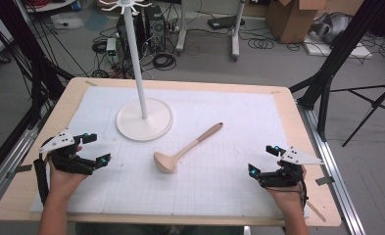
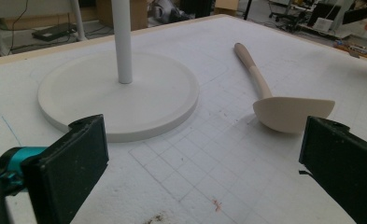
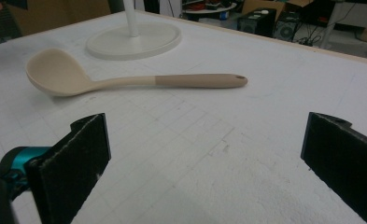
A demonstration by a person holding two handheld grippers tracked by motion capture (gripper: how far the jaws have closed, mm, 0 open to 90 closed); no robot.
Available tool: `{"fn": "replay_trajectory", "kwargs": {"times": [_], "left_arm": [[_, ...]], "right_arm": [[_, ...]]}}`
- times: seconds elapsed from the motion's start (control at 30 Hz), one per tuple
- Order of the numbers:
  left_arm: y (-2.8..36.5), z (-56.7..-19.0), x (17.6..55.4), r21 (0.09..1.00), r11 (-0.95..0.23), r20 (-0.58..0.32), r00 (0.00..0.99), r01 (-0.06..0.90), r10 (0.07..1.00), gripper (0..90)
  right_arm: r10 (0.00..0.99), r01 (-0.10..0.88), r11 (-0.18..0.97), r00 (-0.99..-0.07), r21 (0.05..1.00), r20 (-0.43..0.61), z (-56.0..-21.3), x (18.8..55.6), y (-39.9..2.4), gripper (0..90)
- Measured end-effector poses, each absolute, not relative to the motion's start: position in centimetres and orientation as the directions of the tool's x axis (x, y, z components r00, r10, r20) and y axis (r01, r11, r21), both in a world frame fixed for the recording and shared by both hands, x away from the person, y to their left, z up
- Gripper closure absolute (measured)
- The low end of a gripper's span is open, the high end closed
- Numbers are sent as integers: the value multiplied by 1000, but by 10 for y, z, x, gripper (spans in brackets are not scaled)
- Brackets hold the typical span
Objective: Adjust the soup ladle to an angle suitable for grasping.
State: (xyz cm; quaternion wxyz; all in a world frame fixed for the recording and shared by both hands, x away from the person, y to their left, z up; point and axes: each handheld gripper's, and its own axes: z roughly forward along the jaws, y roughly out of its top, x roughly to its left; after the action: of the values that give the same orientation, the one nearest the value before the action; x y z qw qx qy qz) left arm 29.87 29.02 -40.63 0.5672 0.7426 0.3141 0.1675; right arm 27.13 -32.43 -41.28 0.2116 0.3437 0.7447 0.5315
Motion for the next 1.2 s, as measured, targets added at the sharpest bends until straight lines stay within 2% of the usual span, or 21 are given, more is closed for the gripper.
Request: {"fn": "replay_trajectory", "kwargs": {"times": [1.2], "left_arm": [[290, -405, 300, 948, -160, -109, 752, 276, 650, 17]], "right_arm": [[739, 301, 217, -673, 929, 45, -415, 270, -323, 0]]}}
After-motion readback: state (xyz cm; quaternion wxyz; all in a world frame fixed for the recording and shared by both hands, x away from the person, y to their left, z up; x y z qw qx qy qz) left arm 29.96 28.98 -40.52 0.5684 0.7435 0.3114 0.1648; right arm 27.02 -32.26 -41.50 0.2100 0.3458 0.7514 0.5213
